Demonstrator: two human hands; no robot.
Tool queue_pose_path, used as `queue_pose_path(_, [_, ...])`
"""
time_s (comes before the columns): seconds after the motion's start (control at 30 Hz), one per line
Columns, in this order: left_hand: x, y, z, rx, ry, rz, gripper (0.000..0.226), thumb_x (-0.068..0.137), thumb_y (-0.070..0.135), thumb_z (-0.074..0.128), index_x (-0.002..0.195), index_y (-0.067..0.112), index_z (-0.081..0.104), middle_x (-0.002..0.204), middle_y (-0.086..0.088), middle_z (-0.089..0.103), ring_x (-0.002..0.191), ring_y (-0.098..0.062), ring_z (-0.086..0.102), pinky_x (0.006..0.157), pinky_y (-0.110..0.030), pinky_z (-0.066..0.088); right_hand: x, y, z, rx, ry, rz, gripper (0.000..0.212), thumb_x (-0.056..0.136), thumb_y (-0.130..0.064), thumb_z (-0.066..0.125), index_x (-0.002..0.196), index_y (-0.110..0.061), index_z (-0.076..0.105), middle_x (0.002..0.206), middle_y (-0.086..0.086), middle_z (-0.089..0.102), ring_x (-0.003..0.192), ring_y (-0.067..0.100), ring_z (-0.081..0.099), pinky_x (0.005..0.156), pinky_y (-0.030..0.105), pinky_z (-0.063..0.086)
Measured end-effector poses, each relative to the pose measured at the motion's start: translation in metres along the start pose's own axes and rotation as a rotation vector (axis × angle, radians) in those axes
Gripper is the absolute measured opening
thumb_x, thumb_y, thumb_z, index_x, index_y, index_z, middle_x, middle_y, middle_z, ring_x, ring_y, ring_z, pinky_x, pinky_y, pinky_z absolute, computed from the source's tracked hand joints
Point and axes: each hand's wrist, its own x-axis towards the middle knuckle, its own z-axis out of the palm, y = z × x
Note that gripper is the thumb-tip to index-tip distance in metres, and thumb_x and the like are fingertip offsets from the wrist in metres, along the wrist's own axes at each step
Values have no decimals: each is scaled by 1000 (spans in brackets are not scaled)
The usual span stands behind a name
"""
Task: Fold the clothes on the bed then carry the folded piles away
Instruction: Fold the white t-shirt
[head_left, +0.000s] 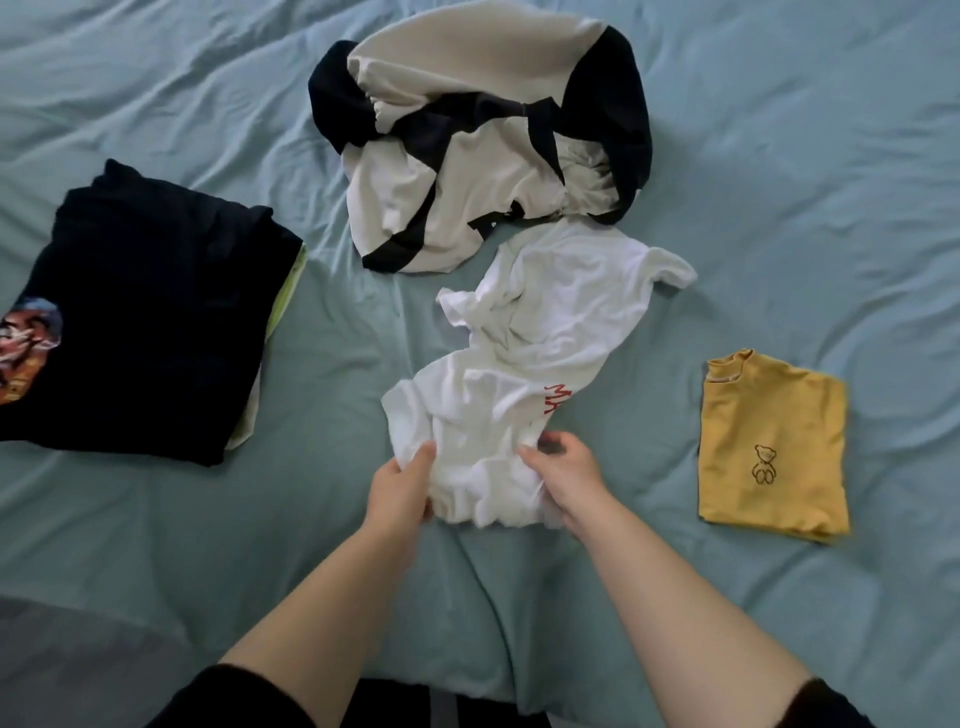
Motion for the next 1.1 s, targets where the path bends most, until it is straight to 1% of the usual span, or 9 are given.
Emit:
queue_pose_path(0.17, [-12,-41,-66,127,332,-67,26,88,26,53,102,7,61,92,-14,64,90,-36,62,85,-50,54,-19,24,-11,-73,-68,4,20,91,-3,55,79,-17,47,63,5,49,38,9,40,35,20,34])
queue_pose_path(0.4, [-29,-67,-66,316,325,-31,58,77,13,64,131,0,45,126,-22,56,111,-38,56,96,-47,47,-53,80,-39,-273,-114,114,16,89,-10,62,83,-11,47,66,7,50,47,16,43,41,25,37])
queue_pose_path(0.53, [-20,-41,-32,924,355,289,106,72,56,70,151,23,8,157,-8,17,144,-28,20,113,-48,20,-37,63,-45,-176,39,19,29,83,-31,73,95,-12,56,75,5,58,60,19,52,62,35,46])
queue_pose_path(0.6, [-11,-30,-12,1269,236,434,90,76,68,57,147,27,20,158,2,16,148,-22,7,115,-50,-1,-27,48,-43,-111,76,-32,27,84,-37,71,90,-16,56,77,5,61,61,19,54,63,37,48])
queue_pose_path(0.67, [-9,-22,6,1421,119,527,49,85,60,48,119,25,52,139,1,45,141,-22,26,115,-48,-6,-18,35,-40,-61,65,-58,25,85,-40,69,86,-19,55,79,4,65,60,15,57,59,32,48])
queue_pose_path(0.77, [-26,-23,28,1154,-35,499,22,90,40,47,95,19,52,102,-2,63,103,-26,58,87,-35,37,-16,22,-36,-4,64,-67,37,82,-45,70,101,-17,55,91,1,66,77,14,62,72,32,50])
queue_pose_path(0.83, [-43,-38,41,1123,-166,507,17,89,38,49,91,21,49,98,-2,62,95,-27,59,71,-30,36,-18,17,-35,38,48,-64,58,78,-46,74,120,-16,49,108,-2,63,96,14,62,83,30,49])
queue_pose_path(0.97, [-70,-73,48,1047,-367,342,32,85,43,47,107,23,57,111,2,61,106,-20,57,79,-26,38,-23,20,-42,-119,39,-133,62,85,-16,62,142,-22,37,132,-1,55,118,24,55,101,40,46])
queue_pose_path(1.1, [-70,-53,50,684,-197,262,33,84,54,51,109,31,52,114,5,58,97,-11,55,80,-30,44,-32,29,-54,-495,-8,-284,60,94,-14,40,150,-34,27,135,4,52,112,26,56,94,36,48])
